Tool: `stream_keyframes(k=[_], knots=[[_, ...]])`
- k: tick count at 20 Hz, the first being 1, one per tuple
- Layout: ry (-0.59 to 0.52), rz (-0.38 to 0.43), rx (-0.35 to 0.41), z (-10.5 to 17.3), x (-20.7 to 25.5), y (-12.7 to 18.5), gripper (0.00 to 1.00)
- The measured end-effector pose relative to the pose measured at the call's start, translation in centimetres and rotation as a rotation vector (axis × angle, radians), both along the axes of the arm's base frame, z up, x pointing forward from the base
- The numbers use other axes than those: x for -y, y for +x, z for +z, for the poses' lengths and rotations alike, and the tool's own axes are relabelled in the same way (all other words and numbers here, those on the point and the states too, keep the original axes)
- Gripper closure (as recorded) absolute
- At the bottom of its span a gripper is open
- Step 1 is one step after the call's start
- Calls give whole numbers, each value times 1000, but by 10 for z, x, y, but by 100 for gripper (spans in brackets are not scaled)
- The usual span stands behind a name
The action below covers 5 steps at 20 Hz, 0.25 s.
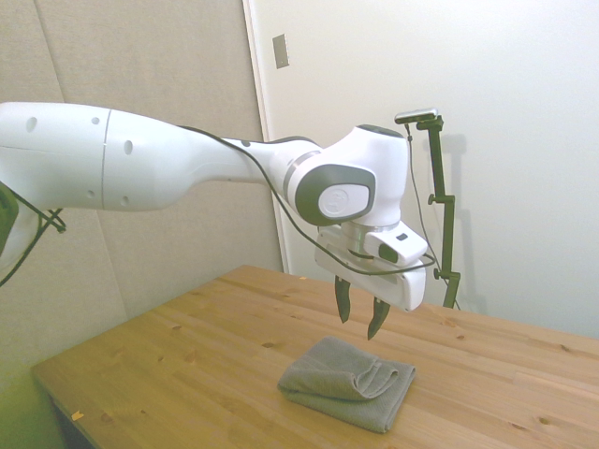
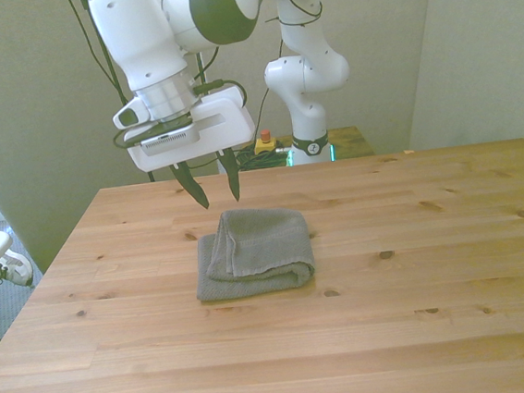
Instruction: Fold the towel
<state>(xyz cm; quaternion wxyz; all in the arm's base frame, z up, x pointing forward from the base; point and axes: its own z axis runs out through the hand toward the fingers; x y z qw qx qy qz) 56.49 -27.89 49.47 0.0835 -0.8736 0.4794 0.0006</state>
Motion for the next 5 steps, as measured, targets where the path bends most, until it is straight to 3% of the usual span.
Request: stream_keyframes(k=[5], knots=[[-121,-28,22,45,-77,-39,0]])
